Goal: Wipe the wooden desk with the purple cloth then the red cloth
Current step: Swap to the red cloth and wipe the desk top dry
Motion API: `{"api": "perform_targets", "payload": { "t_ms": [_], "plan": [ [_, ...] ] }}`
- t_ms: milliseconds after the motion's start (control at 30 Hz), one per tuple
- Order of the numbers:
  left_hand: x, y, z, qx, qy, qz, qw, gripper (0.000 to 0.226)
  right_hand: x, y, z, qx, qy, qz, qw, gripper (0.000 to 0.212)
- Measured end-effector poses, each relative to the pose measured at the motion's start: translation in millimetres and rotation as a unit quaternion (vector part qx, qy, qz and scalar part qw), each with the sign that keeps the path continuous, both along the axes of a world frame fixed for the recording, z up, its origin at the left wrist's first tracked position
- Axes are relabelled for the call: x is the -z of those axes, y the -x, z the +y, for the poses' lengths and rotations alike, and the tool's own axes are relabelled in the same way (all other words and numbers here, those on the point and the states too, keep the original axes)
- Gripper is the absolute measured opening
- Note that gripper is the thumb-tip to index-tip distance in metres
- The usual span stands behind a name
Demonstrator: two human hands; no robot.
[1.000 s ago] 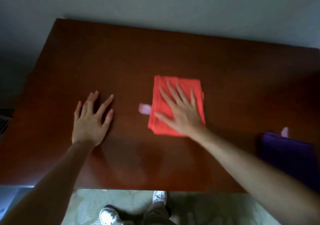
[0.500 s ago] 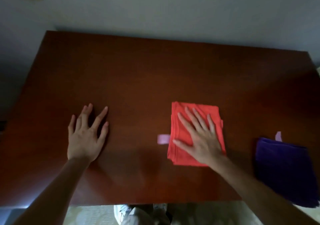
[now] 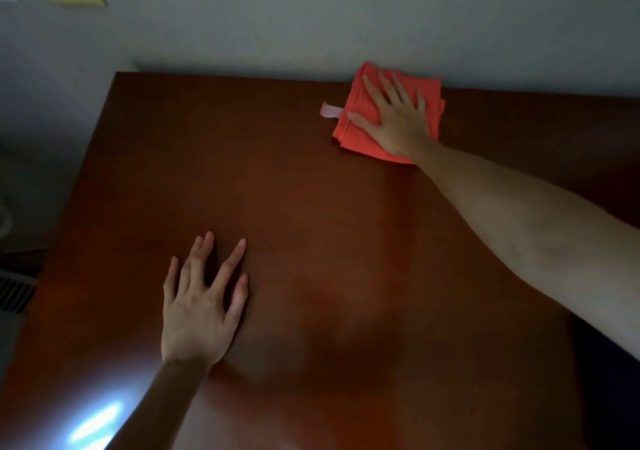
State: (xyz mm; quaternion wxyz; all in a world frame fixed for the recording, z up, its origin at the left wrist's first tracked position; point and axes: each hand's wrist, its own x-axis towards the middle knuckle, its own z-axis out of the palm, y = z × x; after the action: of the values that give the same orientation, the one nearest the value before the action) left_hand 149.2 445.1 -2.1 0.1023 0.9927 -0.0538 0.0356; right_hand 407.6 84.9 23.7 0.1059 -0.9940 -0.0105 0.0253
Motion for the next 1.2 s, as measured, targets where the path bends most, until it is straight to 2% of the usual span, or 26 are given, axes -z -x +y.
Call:
{"api": "perform_targets", "payload": {
  "t_ms": [200, 333, 467, 533, 600, 700, 867, 1000, 1200],
  "plan": [
    [-2.1, -0.3, 0.8, 0.0, -0.002, -0.001, 1.0, 0.056, 3.2, 75.7, -12.2, -0.004, 0.004, -0.002, 1.0, 0.099],
    [-3.7, 0.9, -4.3, -0.008, -0.008, 0.007, 1.0, 0.058, 11.5, 215.4, -39.9, 0.001, 0.034, -0.029, 0.999, 0.091],
    [-7.7, 1.8, -11.4, -0.028, -0.006, 0.028, 0.999, 0.061, 10.4, 392.4, -61.0, 0.045, 0.064, 0.002, 0.997, 0.091],
    [-13.9, -0.2, -34.7, -0.03, 0.029, 0.035, 0.999, 0.061, 7.5, 444.6, -66.9, 0.064, 0.079, 0.023, 0.995, 0.093],
    [-18.3, -4.2, -77.6, 0.014, 0.062, 0.027, 0.998, 0.059, 3.8, 459.7, -70.3, 0.064, 0.084, 0.042, 0.993, 0.093],
    [-16.4, -21.3, -149.8, 0.094, 0.092, 0.013, 0.991, 0.054, 2.1, 447.6, -72.8, 0.057, 0.073, 0.043, 0.995, 0.093],
    [-11.2, -67.2, -234.1, 0.125, 0.124, 0.013, 0.984, 0.05, 8.4, 361.5, -101.7, 0.016, 0.042, 0.007, 0.999, 0.089],
    [1.2, -85.1, -248.0, 0.121, 0.085, 0.019, 0.989, 0.052, 14.3, 241.2, -141.7, 0.017, 0.052, -0.023, 0.998, 0.088],
    [1.9, -81.4, -251.8, 0.126, 0.032, 0.013, 0.991, 0.053, 6.4, 83.8, -188.4, -0.005, 0.032, -0.002, 0.999, 0.089]
  ]
}}
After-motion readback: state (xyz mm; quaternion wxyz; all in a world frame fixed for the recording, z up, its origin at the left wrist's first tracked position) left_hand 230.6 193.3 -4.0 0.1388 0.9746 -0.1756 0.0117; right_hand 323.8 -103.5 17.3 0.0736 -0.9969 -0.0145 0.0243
